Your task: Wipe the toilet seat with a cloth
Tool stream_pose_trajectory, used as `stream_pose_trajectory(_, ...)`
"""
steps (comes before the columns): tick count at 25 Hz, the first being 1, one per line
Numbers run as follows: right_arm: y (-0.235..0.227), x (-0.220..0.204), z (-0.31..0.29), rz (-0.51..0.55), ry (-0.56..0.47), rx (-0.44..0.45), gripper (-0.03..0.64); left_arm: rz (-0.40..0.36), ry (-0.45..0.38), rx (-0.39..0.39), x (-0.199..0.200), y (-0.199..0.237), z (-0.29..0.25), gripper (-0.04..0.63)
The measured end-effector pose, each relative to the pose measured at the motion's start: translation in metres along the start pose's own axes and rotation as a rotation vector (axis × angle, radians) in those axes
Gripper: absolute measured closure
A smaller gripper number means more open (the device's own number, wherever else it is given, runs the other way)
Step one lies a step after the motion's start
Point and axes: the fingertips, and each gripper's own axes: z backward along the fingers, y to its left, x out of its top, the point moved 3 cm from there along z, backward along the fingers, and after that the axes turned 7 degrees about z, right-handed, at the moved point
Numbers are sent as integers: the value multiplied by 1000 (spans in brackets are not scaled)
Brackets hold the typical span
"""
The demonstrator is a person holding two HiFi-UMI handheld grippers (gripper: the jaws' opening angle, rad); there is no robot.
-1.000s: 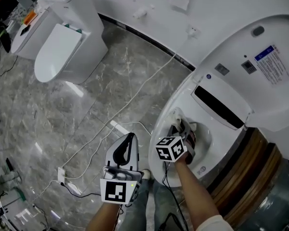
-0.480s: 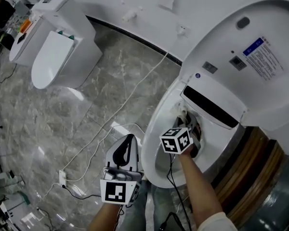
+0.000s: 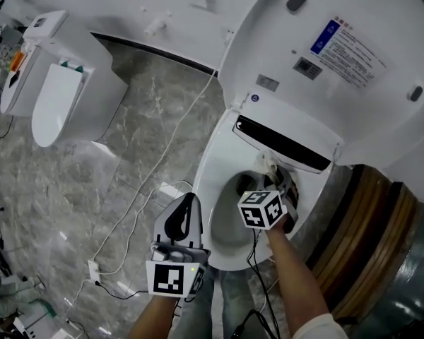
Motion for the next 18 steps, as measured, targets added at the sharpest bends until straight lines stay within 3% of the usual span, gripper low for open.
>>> stream_pose_trajectory(18,-69,-102,23,-165,87,-92,517,-29,33,-147,-18,-84,-17,578)
